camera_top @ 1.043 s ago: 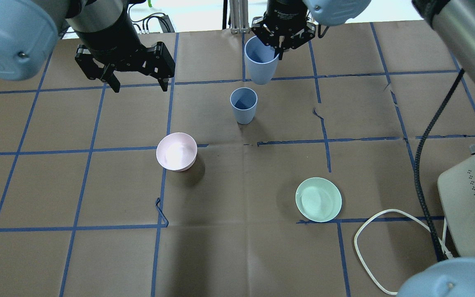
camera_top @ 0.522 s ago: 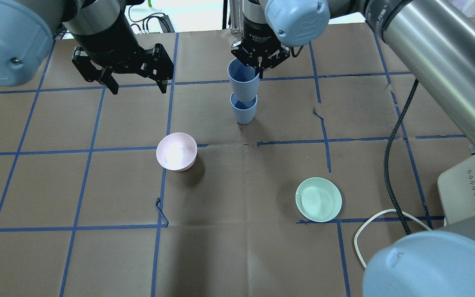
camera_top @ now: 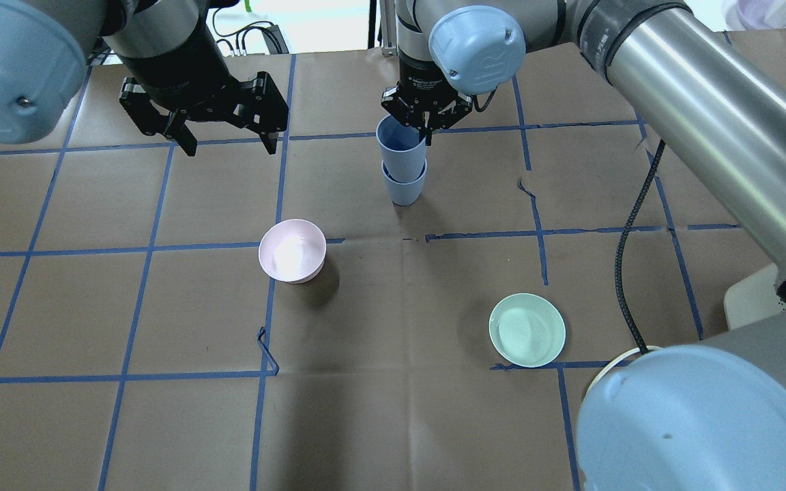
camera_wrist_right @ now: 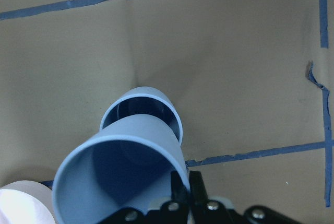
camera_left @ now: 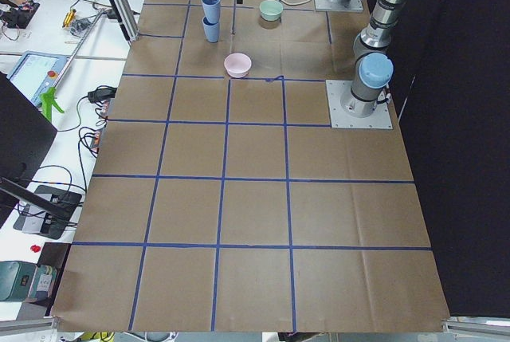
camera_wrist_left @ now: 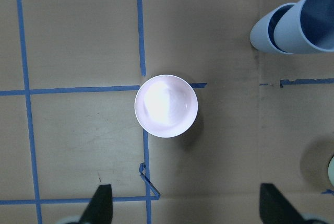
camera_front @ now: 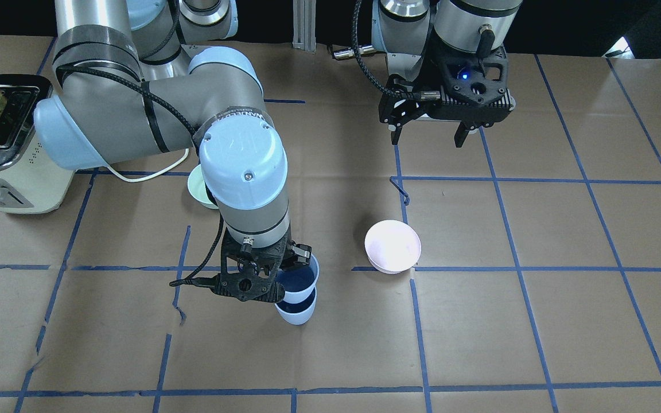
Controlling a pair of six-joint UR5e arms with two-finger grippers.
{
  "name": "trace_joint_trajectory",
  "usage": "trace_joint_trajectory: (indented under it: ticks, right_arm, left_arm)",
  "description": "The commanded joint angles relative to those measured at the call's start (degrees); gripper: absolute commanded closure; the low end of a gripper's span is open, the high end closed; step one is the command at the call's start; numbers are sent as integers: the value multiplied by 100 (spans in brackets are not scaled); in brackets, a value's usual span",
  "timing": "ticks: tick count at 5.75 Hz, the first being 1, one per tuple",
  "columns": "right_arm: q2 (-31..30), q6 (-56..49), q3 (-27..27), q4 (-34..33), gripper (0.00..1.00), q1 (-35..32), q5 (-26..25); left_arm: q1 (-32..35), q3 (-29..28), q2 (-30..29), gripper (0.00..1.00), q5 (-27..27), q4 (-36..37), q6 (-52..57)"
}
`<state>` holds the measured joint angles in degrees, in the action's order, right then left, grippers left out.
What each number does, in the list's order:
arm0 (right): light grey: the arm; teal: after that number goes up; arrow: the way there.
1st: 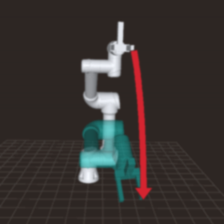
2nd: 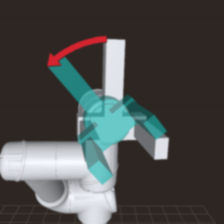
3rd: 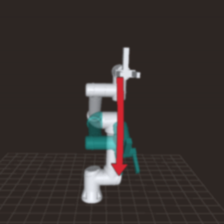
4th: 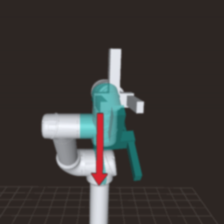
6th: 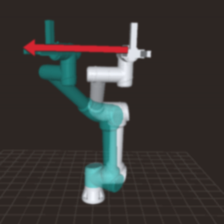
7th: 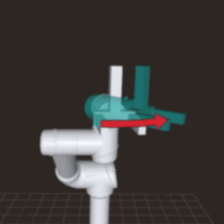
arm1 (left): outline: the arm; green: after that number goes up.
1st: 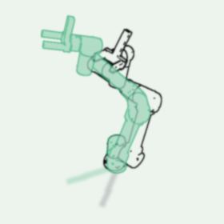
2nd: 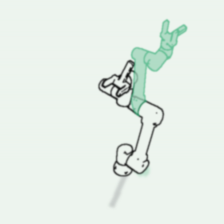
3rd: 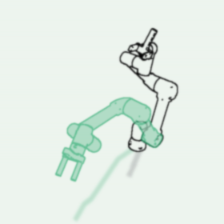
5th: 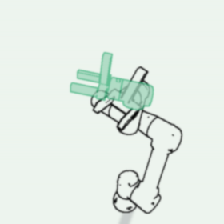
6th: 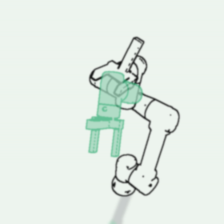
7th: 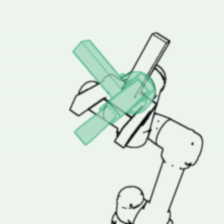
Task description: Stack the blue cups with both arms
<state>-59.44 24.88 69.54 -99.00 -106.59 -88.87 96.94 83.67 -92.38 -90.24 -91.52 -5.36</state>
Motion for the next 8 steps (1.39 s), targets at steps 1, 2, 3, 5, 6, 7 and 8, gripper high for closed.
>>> trace_joint_trajectory:
  ticks: [1, 2, 3, 5, 6, 7, 8]
  right_arm:
    - [11, 0, 305, -460, 91, -2, 1]
    - [29, -9, 297, -506, 91, 6, 1]
    - [38, -1, 297, -741, 91, -2, 1]
    - [38, -44, 289, -744, 0, 15, -8]
    - [-14, -53, 202, -726, 0, 50, 1]
    - [-137, -88, -130, -422, 0, 163, -16]
    - [-355, -210, -464, 338, 0, 313, -51]
  left_arm:
    - [0, -9, 9, 1, 6, -7, 0]
    - [0, -9, 0, 1, 6, -7, 0]
    - [0, -9, 9, 1, 6, -7, 0]
    - [0, -9, 9, 1, 6, -15, 0]
    - [0, -9, 9, 1, 6, -15, 0]
    - [0, -9, 9, 1, 15, -15, 0]
    - [-9, -9, 9, 1, 7, -15, 0]
